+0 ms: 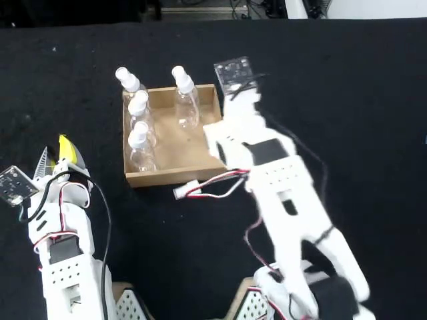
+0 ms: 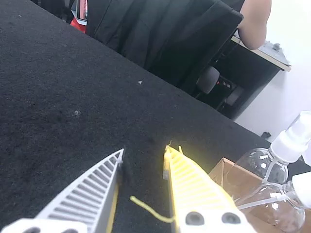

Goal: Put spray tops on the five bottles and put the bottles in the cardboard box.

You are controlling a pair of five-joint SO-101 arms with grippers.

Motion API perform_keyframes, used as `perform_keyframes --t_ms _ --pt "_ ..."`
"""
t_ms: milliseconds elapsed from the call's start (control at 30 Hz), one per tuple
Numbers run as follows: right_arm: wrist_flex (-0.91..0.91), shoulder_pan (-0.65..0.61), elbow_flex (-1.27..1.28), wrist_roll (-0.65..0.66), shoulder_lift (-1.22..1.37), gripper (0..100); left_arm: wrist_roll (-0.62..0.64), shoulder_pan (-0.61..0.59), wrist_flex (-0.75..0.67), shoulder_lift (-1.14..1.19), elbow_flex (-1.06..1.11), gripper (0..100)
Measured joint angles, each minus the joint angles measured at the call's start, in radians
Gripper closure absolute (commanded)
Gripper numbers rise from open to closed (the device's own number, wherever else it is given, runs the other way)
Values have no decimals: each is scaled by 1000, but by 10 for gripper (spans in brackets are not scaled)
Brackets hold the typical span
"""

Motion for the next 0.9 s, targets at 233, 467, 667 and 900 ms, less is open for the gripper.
perform_keyframes --t_ms 233,467,667,900 --pt "229 224 -106 164 3 737 0 0 0 0 0 887" --pt "235 252 -193 247 295 737 0 0 0 0 0 887" --pt "166 255 -285 255 505 737 0 0 0 0 0 887" --pt "64 252 -328 258 697 837 0 0 0 0 0 887"
